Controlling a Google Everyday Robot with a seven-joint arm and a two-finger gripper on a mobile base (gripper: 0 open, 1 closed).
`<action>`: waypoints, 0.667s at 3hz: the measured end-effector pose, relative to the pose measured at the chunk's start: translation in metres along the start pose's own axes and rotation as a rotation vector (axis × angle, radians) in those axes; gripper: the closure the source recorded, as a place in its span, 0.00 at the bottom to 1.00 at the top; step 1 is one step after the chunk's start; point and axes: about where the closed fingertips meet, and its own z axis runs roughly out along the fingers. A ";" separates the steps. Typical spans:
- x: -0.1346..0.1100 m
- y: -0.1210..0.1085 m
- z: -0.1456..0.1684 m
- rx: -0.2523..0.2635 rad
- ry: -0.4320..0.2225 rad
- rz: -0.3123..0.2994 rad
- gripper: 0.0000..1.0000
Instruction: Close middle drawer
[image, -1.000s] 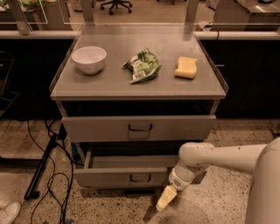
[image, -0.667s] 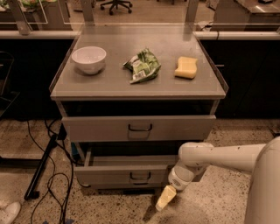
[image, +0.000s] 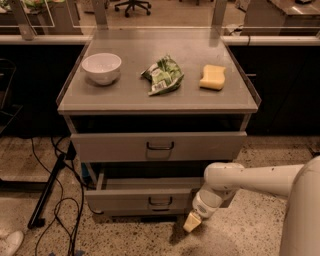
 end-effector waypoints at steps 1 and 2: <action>0.000 0.000 0.000 0.000 0.000 0.000 0.73; -0.010 -0.013 0.001 0.038 -0.010 0.039 1.00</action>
Offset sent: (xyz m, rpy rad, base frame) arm 0.0252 -0.0007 -0.0028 -0.0333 -0.0367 -0.0843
